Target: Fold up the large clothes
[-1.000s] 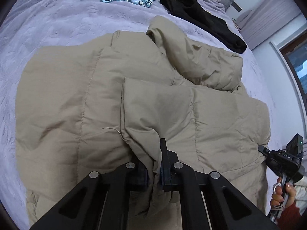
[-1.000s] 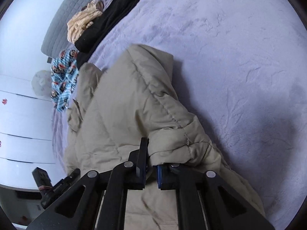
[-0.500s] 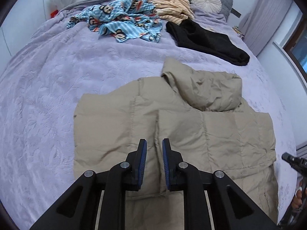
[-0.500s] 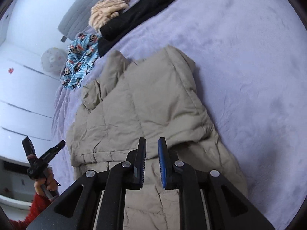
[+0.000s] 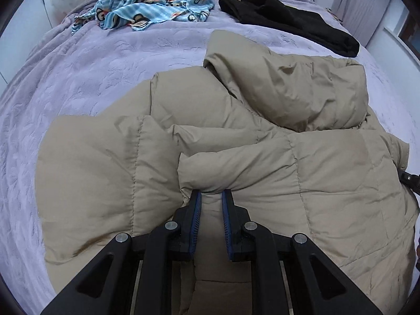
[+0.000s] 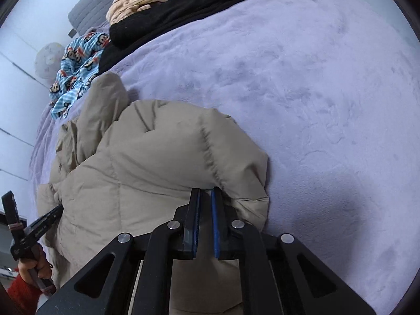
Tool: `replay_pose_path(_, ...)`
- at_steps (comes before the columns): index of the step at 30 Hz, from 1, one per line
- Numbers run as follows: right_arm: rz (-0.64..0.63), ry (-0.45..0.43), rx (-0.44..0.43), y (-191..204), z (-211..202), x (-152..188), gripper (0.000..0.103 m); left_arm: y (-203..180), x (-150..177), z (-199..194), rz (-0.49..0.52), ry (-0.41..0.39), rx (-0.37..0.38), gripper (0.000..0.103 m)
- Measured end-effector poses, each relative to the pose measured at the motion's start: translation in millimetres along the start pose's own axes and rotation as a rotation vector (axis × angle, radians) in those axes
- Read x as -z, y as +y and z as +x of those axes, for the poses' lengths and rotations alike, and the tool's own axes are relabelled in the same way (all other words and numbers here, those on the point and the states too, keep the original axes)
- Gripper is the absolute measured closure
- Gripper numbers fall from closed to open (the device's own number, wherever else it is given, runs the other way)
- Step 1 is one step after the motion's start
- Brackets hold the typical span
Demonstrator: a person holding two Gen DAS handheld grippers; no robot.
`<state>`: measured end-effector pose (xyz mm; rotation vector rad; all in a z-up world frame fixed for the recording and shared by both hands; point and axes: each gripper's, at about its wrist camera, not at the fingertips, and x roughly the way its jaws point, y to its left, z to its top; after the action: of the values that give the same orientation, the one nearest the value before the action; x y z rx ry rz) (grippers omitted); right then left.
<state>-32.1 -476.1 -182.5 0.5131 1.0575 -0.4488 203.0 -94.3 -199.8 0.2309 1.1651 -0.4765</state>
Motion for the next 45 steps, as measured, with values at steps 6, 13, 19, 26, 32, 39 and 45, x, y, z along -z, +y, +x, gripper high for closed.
replay_pose_path(6,0.047,-0.049,0.048,-14.5,-13.0,3.8,0.103,-3.5,0.2,0.3,0.01,-0.002,-0.009,0.085)
replay_pose_path(13,0.145,-0.08,0.083,-40.6,-49.2,-1.1,0.098,-1.6,-2.6,-32.5,-0.013,-0.039,-0.069,0.085)
replay_pose_path(19,0.149,-0.033,-0.016,-30.7,-70.2,27.2,0.098,-1.9,6.7,-73.2,-0.033,-0.063,-0.084,0.085)
replay_pose_path(26,0.161,0.011,-0.075,-19.2,-86.7,66.4,0.098,-13.0,35.6,-97.4,-0.042,-0.03,-0.095,0.084)
replay_pose_path(32,0.163,0.058,-0.1,-17.5,-94.2,82.1,0.097,-22.2,63.9,-116.3,-0.084,-0.033,-0.128,0.001)
replay_pose_path(39,0.146,0.051,-0.134,-14.8,-108.6,91.8,0.022,-30.1,85.5,-130.7,-0.099,0.003,-0.149,0.001)
replay_pose_path(45,0.071,0.048,-0.152,1.1,-121.6,93.3,0.0,-38.9,98.3,-144.2,-0.112,0.005,-0.174,0.001)
